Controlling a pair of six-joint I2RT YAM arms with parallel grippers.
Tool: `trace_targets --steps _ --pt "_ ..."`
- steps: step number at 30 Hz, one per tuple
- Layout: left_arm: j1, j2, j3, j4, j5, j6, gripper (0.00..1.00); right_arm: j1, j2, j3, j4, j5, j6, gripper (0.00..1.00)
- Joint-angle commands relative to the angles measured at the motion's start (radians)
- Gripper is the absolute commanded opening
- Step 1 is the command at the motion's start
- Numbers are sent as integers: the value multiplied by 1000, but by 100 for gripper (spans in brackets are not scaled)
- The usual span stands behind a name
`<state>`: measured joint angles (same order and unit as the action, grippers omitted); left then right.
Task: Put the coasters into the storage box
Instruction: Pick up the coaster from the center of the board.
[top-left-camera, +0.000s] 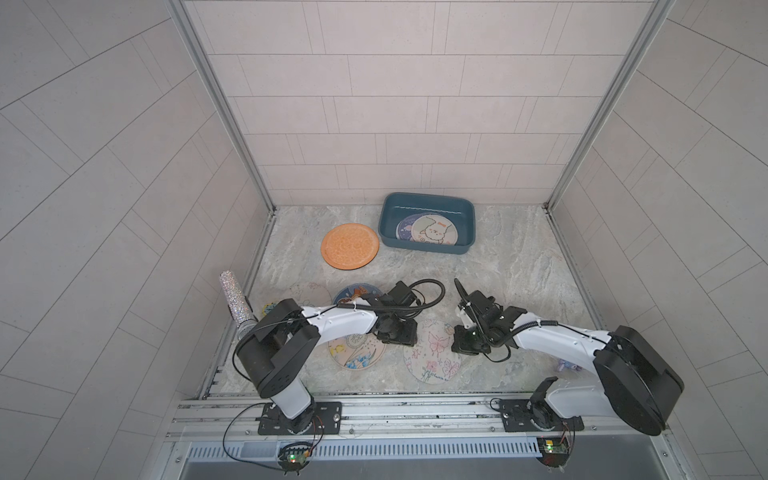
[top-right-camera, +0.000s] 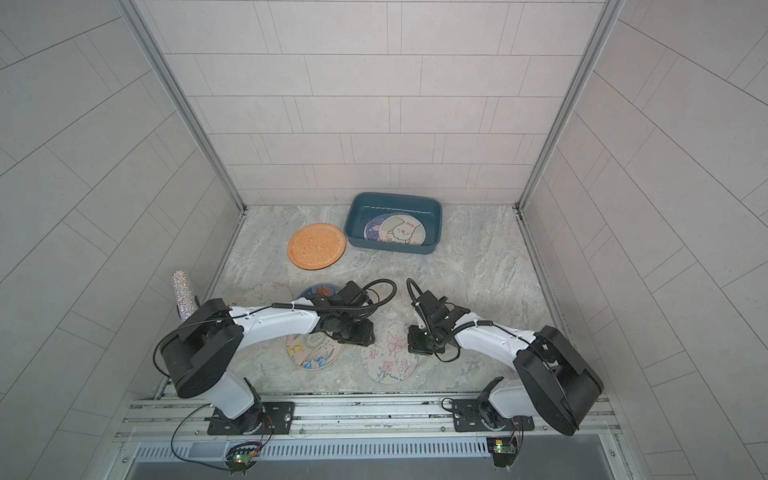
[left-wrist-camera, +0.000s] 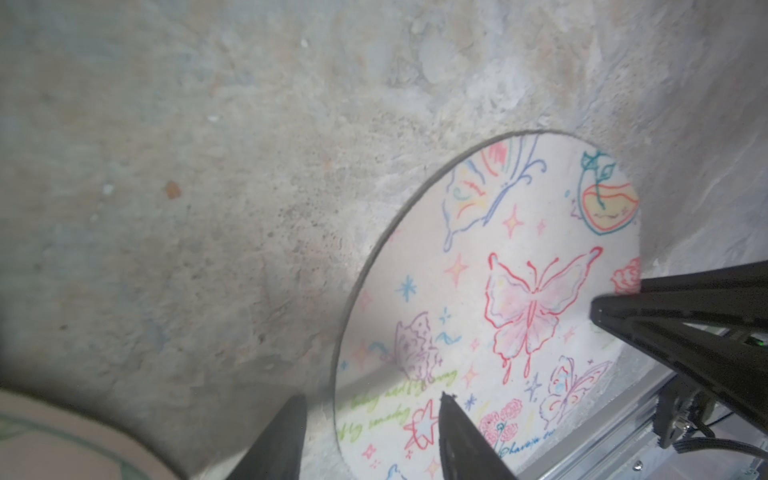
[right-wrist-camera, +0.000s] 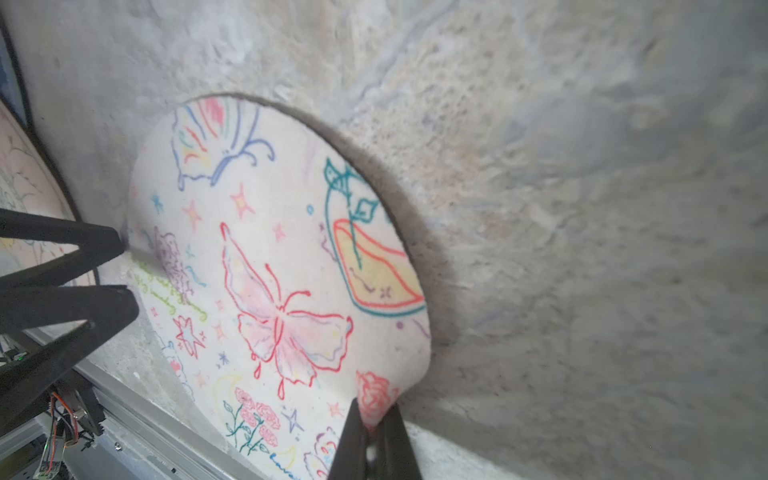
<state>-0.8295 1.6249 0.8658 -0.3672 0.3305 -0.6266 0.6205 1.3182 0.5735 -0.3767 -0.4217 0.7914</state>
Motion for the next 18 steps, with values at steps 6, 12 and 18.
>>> trace_targets --steps 6,12,18 --pt "78 -159 -19 -68 -19 -10 73 -64 -126 85 -110 -29 9 0" --pt "180 -251 -27 -105 -4 15 86 -124 -113 238 -168 -75 -49 0" --pt "257 -304 -47 -118 14 41 98 -221 -23 434 -190 -150 -130 0"
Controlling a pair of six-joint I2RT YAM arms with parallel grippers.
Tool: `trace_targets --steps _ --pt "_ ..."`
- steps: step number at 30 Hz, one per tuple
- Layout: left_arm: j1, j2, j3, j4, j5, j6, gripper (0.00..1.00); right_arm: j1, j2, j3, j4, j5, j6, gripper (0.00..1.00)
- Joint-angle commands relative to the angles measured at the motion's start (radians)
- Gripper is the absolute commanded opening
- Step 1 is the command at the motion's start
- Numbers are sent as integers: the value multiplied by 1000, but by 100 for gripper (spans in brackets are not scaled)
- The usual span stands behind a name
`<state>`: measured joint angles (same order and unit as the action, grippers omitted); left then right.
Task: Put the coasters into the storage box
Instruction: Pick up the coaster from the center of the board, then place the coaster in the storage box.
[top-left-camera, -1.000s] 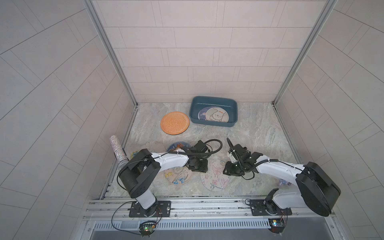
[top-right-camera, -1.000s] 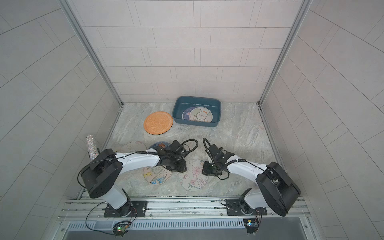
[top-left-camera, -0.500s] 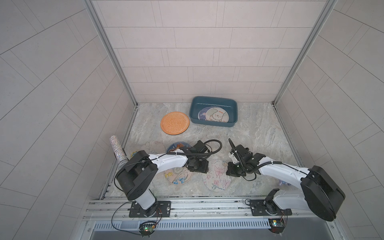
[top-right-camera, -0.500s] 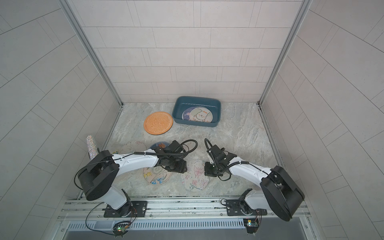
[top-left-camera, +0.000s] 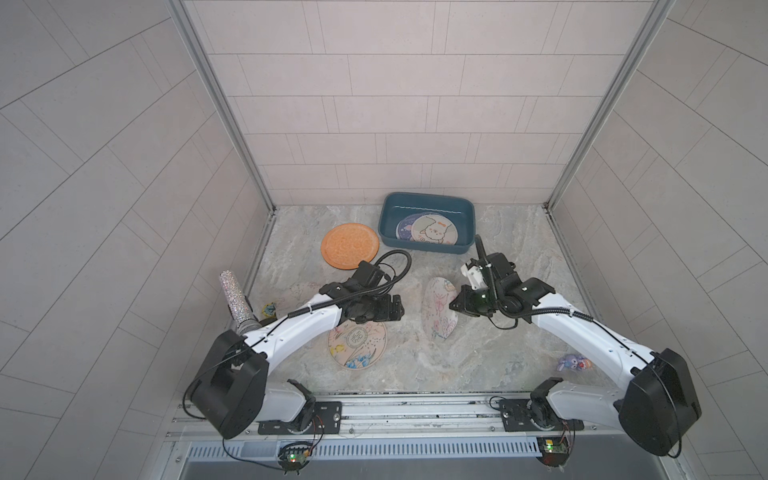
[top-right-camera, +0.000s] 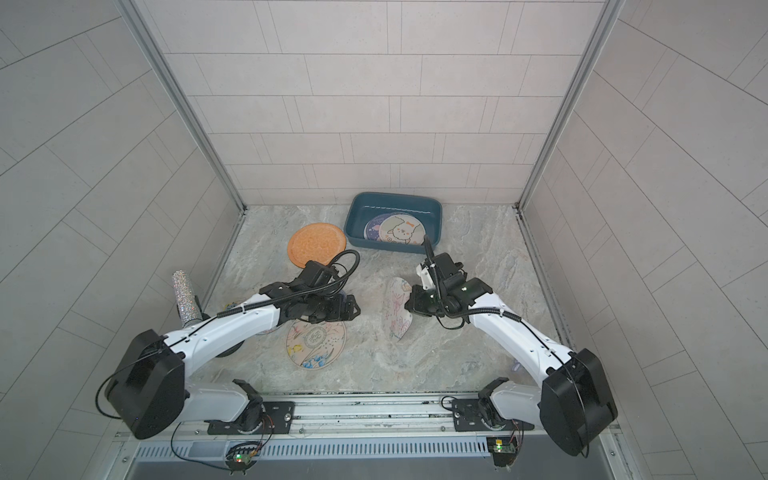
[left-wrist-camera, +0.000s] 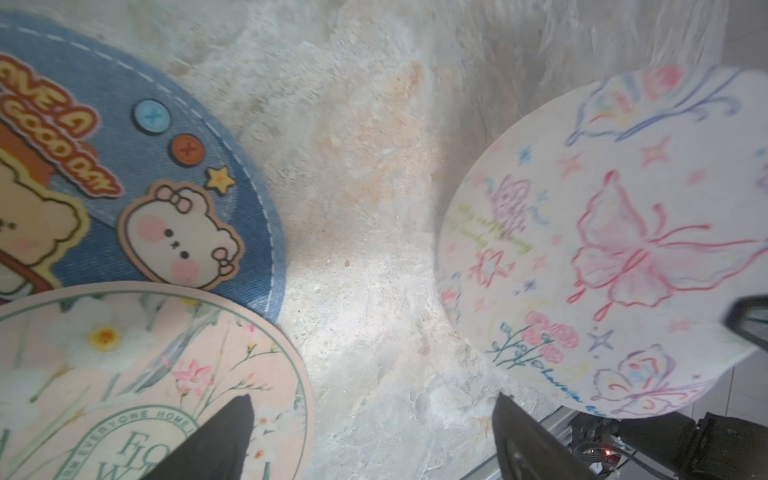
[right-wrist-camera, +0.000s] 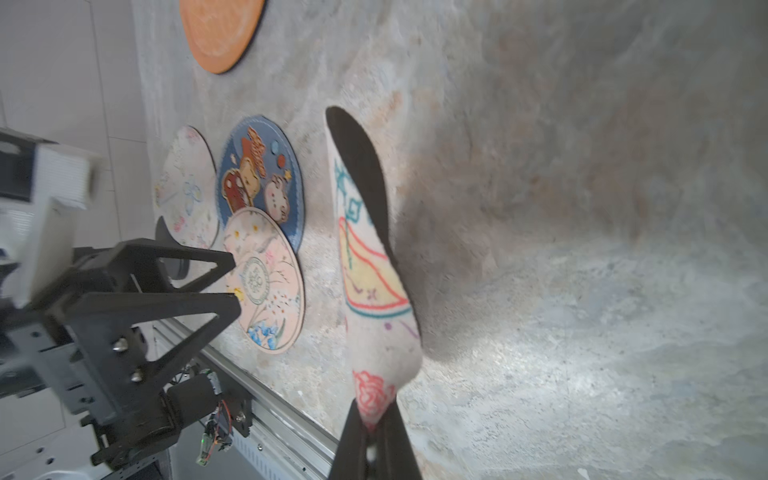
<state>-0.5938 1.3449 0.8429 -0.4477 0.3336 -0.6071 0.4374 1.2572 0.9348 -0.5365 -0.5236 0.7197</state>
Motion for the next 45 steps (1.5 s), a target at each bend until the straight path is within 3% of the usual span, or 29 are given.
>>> trace_targets --steps 1,9,25,35,45 --pt "30 -30 -30 -33 14 23 99 -55 62 113 -36 -59 -73 0" --pt "73 -61 -69 -23 27 32 100 -145 275 436 -27 -124 -128 0" --pt "173 -129 -143 -41 51 62 100 -177 875 1087 237 -250 14 0" --pt "203 -151 -141 -66 45 69 100 -241 1103 1213 195 -191 1 0" --pt "210 -171 -140 -107 -10 50 100 -299 1188 1302 -101 -50 -156 3"
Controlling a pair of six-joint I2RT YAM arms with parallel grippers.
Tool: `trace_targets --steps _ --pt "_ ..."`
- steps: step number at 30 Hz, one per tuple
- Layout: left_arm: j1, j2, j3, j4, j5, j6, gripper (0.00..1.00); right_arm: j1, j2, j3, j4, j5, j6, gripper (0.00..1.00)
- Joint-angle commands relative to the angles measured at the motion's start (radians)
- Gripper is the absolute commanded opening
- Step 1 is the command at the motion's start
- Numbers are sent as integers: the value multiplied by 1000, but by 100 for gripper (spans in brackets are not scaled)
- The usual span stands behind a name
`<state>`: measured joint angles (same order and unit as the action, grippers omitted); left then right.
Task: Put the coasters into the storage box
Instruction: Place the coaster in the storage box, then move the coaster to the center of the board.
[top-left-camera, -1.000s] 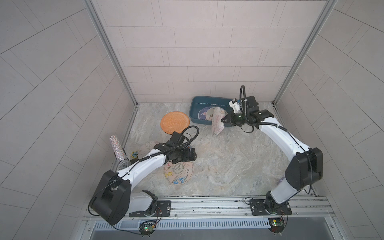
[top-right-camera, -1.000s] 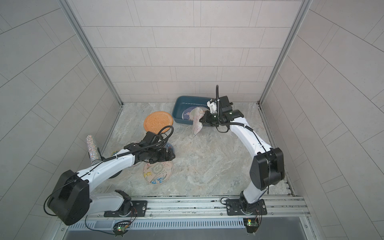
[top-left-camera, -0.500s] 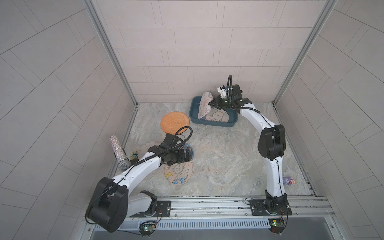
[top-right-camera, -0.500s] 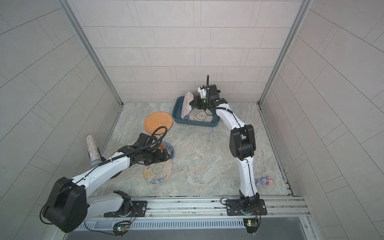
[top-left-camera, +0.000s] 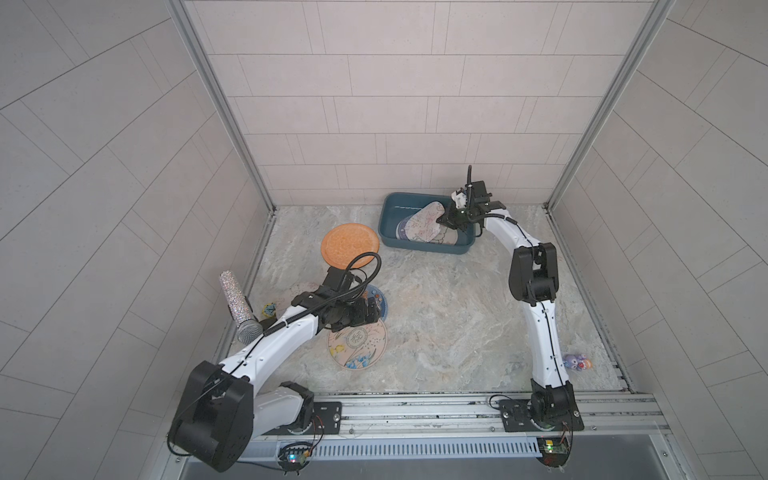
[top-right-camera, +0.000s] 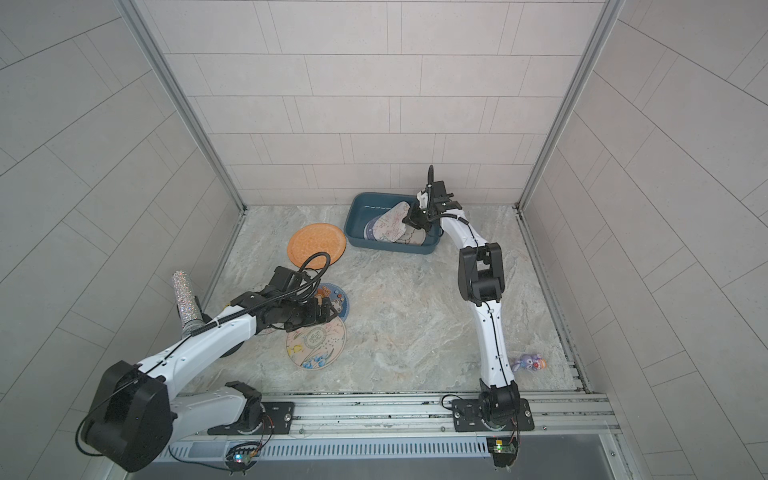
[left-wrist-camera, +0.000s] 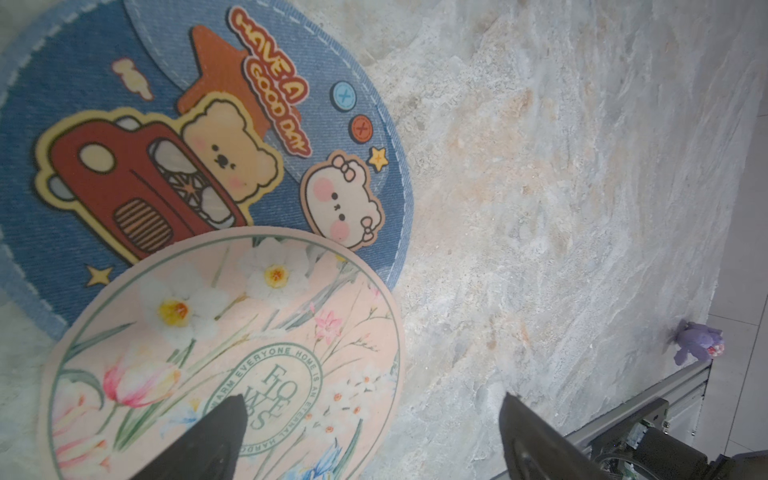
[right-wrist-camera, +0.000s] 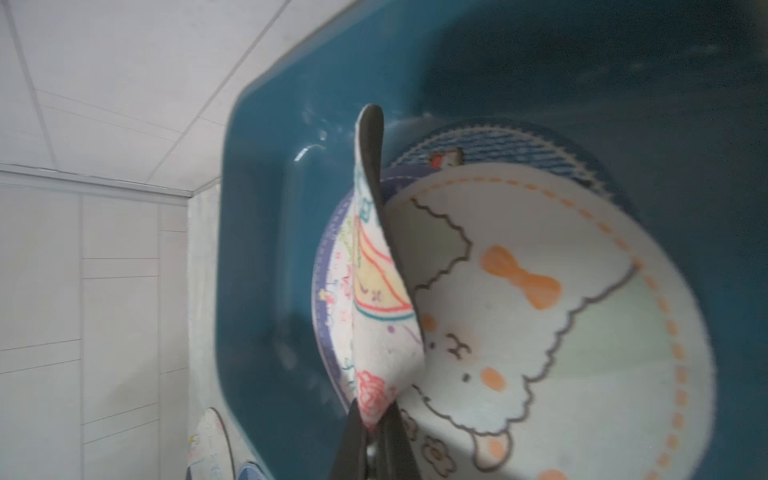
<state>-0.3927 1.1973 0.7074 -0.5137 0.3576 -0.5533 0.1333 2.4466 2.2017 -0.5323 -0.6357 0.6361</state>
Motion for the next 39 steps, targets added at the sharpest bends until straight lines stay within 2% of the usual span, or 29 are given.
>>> trace_targets --steps 1,2,4,7,10,16,20,31,39 --pt "10 -26 -5 -47 -46 -9 100 3 -1 36 -124 78 -85 7" --pt "10 -28 -6 -55 -56 -14 100 4 -1 40 -138 91 -97 15" --pt "12 -33 -8 -72 -80 -21 100 3 -6 48 -167 119 -123 38" --pt "14 -44 -8 -100 -124 -34 100 5 -28 49 -189 143 -152 57" --pt "15 -49 -5 -141 -192 -53 100 9 -58 49 -218 164 -181 67" --pt "24 -44 -28 -164 -284 -79 100 22 -141 12 -268 172 -226 75" --pt "39 -43 -63 -156 -314 -91 100 39 -232 -83 -256 155 -245 76" --pt "79 -23 -154 -48 -277 -82 100 129 -549 -494 -114 95 -242 87" --pt "86 73 -161 4 -173 -55 100 203 -687 -725 -52 76 -216 89"
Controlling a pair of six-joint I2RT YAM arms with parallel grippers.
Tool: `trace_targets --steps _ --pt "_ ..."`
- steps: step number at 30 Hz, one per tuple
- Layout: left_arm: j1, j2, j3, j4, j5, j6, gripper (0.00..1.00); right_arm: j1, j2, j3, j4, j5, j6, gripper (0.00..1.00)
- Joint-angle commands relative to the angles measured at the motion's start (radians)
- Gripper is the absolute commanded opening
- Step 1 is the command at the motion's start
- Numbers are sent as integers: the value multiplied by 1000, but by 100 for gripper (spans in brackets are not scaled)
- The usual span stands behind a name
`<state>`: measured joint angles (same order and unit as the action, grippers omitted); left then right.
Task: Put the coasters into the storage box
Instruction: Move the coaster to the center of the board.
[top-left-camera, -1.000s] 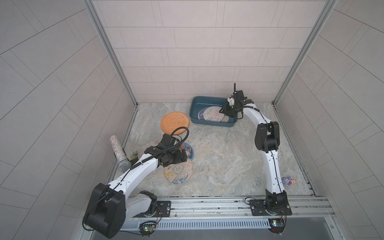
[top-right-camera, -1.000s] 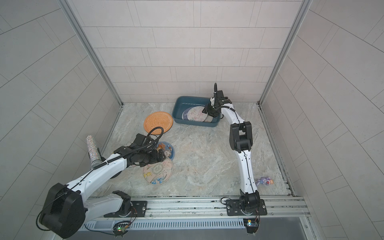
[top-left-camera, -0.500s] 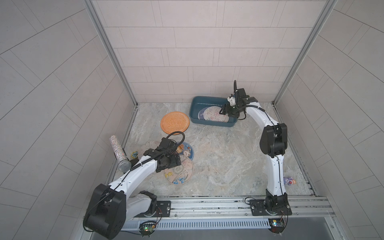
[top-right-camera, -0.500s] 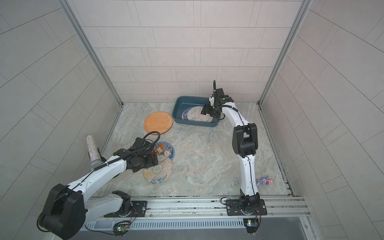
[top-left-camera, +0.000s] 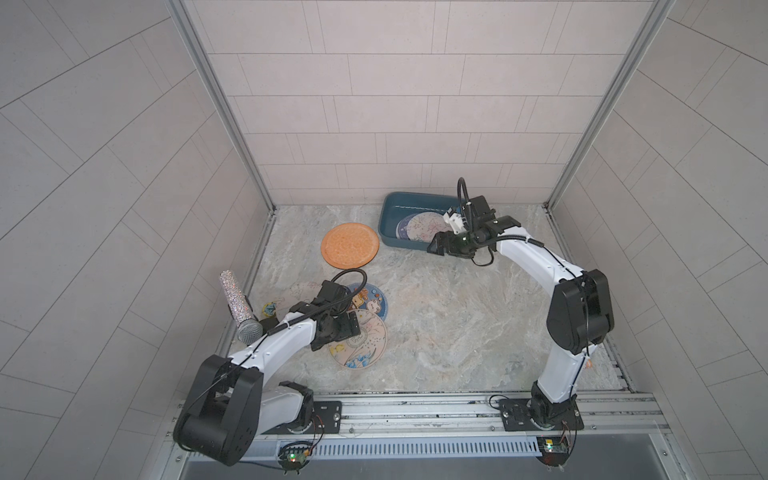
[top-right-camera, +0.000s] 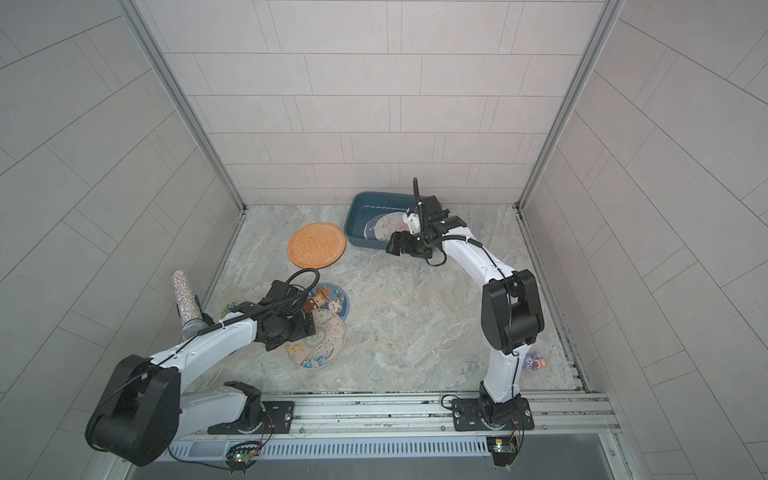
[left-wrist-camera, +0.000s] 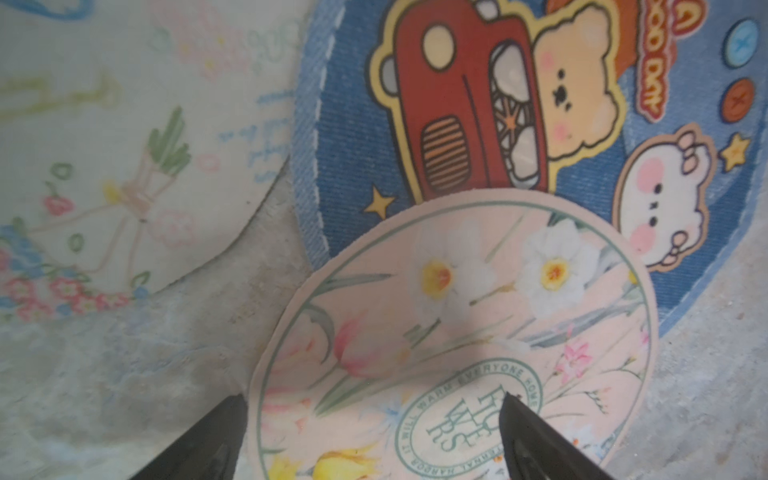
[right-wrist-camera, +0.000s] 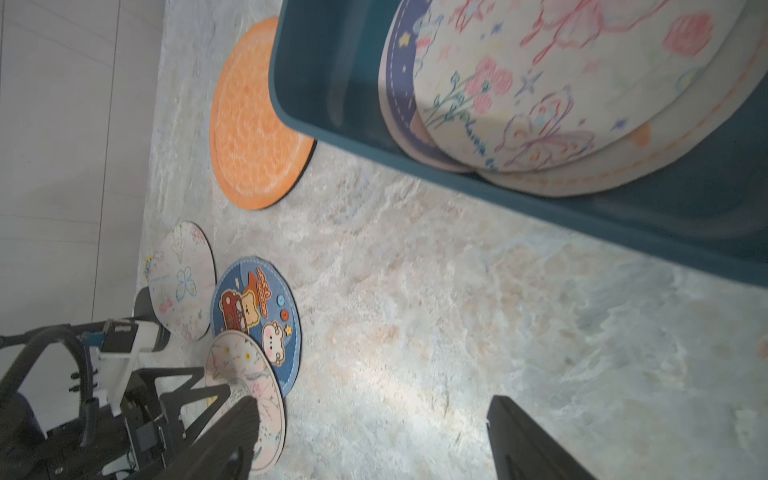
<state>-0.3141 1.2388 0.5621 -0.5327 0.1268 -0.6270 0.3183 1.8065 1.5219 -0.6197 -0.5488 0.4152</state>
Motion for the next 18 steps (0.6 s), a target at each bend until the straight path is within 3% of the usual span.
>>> trace_targets --steps 1,9,18 --pt "6 45 -16 26 69 21 100 30 -54 -65 39 -11 5 89" --pt "-3 84 -25 42 131 22 100 128 -108 -238 102 -3 28 90" --pt "-73 100 -22 39 154 16 100 218 -123 -341 148 6 61 90"
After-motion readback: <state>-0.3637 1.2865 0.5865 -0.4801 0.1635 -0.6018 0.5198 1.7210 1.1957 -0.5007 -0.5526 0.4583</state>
